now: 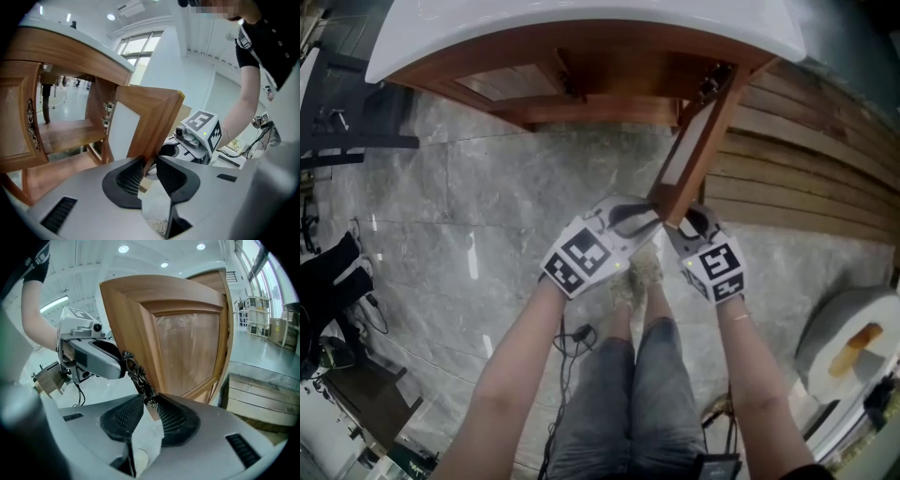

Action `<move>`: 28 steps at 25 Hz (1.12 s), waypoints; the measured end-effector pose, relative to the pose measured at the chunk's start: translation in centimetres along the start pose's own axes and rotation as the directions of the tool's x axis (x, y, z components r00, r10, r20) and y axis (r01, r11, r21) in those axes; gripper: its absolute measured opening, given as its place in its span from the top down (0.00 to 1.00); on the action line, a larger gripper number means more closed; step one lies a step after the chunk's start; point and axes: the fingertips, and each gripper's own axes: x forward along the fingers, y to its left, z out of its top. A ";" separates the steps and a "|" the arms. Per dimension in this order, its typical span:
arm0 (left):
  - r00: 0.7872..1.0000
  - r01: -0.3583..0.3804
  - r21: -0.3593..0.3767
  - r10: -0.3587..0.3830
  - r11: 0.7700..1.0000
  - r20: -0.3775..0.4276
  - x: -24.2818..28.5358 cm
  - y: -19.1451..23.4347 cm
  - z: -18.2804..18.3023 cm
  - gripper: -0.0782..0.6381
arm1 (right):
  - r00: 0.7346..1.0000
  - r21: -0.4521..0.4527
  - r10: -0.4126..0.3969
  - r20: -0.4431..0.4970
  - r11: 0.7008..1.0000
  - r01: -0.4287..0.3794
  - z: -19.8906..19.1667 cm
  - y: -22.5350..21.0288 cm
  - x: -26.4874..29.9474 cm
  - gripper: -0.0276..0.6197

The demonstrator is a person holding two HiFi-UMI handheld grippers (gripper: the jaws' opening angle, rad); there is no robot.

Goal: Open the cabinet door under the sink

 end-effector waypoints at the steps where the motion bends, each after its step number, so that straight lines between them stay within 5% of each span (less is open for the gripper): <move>1: 1.000 0.008 0.006 -0.008 1.000 -0.006 0.4 -0.4 0.0 0.76 | 1.000 -0.006 -0.002 -0.004 1.000 0.002 -0.3 -0.2 -0.3 0.82; 17: 0.997 0.070 0.068 -0.067 0.995 -0.050 4.7 -3.9 0.3 0.75 | 0.992 0.080 -0.125 -0.012 0.989 0.126 -3.6 -3.4 -4.3 0.82; 28: 0.995 0.093 0.048 -0.095 0.994 0.028 6.8 -5.9 2.4 0.73 | 0.965 0.160 -0.260 -0.022 0.952 0.260 -5.7 -6.0 -7.4 0.82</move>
